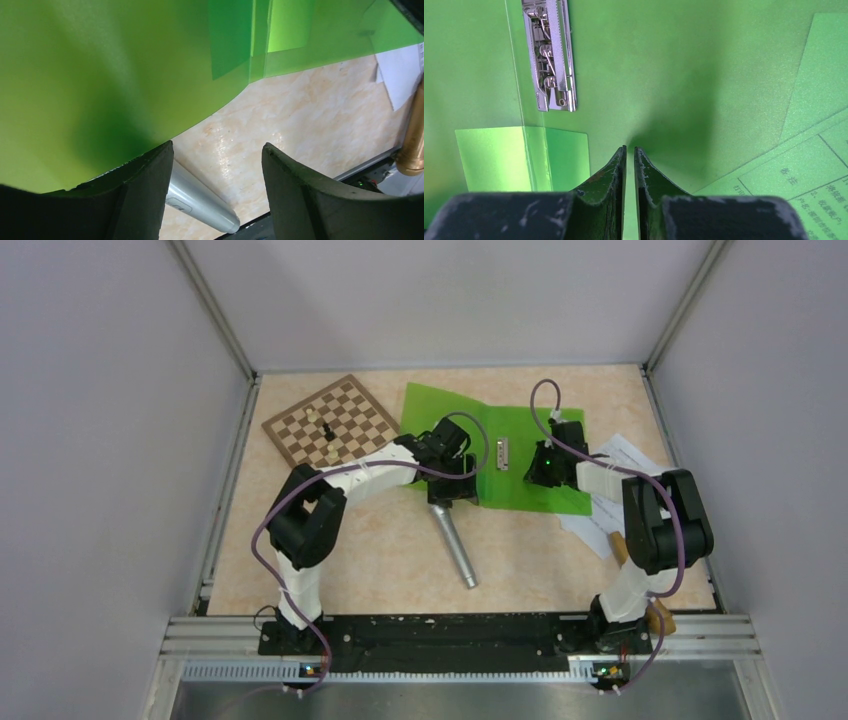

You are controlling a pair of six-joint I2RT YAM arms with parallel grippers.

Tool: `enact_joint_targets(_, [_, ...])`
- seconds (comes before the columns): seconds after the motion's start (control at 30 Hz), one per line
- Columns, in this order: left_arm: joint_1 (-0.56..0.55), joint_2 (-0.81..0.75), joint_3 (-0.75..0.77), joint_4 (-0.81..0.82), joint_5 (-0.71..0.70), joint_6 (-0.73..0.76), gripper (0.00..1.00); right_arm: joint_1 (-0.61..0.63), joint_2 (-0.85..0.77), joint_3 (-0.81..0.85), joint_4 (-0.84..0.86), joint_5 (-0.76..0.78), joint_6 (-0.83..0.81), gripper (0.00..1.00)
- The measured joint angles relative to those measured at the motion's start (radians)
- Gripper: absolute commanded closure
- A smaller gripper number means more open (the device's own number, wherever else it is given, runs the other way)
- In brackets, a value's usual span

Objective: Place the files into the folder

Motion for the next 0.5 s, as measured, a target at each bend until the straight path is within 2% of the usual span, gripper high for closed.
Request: enact_joint_targets(0.5, [0.001, 0.0, -0.007, -0.123, -0.029, 0.073, 0.31, 0.0, 0.015, 0.013, 0.0, -0.034, 0.004, 0.89])
